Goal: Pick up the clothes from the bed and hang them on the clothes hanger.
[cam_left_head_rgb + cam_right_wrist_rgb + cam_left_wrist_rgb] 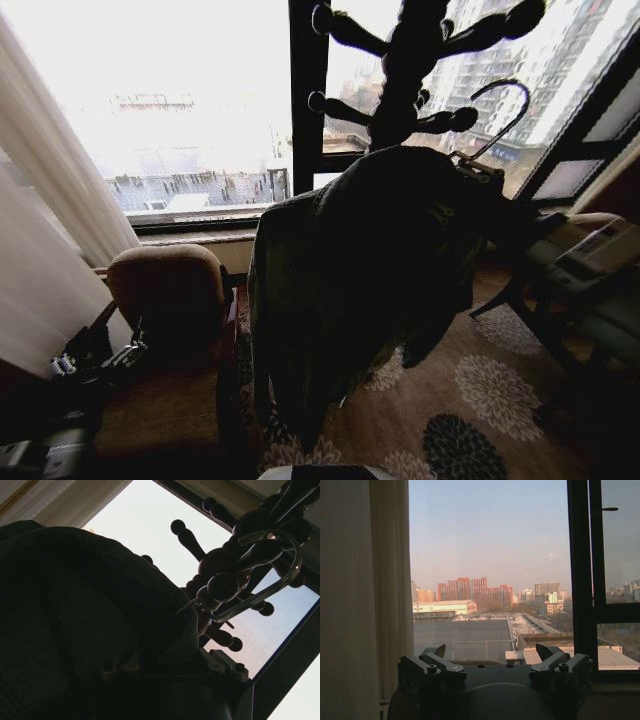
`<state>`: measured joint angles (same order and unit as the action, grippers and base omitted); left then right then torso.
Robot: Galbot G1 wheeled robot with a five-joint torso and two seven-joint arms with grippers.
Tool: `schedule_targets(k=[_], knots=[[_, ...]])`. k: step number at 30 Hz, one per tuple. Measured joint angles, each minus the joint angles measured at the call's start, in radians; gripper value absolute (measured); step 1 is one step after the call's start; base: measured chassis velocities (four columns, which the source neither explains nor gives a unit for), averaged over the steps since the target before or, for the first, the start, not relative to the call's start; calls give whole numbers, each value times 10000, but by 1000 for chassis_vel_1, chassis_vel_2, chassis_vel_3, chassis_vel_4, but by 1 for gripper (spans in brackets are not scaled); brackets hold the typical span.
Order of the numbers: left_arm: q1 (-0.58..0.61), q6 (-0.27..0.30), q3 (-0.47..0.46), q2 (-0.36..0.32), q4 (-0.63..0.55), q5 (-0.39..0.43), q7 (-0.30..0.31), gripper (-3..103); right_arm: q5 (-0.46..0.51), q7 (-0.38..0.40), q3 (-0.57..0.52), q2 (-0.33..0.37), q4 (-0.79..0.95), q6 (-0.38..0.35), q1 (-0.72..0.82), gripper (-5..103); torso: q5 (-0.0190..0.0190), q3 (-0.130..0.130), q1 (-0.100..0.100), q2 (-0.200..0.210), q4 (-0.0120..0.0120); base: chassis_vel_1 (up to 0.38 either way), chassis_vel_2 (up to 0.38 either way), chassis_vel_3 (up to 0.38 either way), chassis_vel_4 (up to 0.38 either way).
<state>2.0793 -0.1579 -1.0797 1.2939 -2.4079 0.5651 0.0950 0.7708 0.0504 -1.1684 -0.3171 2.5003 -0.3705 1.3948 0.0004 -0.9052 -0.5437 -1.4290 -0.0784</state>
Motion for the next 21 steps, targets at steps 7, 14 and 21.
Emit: schedule_targets(k=[7, 14, 21], knots=[[0, 0, 0, 0, 0, 0, 0, 100, 529, -211, -1933, -317, -2, 277, 1262, 32, -6, 1, 1, -1, -4, 0, 0, 0, 0], [0, 0, 0, 0, 0, 0, 0, 100, 1246, -109, -1533, -454, -5, 167, 1247, 32, -4, 0, 0, 0, -1, 0, 0, 0, 0], [0, 0, 0, 0, 0, 0, 0, 100, 1772, -26, -1245, -597, -15, 85, 1130, 32, -2, 0, 1, 0, -3, 0, 0, 0, 0]])
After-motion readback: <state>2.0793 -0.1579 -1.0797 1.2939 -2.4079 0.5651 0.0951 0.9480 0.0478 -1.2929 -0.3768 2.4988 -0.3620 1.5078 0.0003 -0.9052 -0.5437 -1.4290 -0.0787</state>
